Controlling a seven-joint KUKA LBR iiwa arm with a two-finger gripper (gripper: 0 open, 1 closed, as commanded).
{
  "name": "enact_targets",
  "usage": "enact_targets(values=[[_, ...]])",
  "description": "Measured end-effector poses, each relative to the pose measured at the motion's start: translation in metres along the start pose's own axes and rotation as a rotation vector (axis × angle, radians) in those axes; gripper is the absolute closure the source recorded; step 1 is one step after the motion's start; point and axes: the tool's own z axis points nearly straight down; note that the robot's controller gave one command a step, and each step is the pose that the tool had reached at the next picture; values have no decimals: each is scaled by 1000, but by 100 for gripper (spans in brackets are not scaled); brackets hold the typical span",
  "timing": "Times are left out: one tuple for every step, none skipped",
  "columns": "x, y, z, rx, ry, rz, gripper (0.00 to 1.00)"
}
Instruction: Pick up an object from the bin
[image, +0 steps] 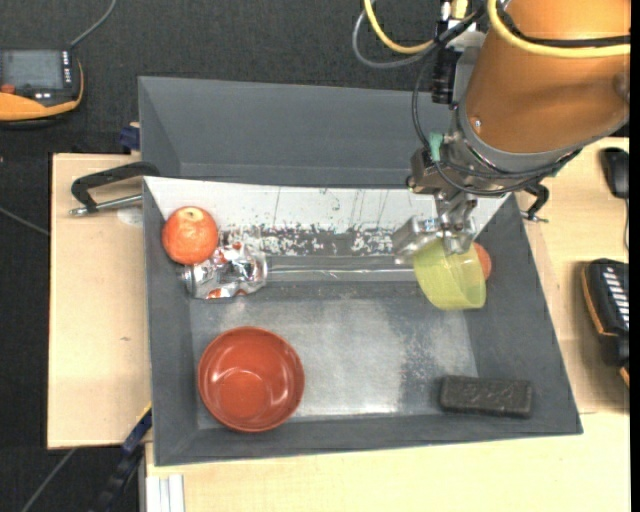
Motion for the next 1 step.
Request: enact_targets(values=[[18,9,138,-7,-2,-128,100]])
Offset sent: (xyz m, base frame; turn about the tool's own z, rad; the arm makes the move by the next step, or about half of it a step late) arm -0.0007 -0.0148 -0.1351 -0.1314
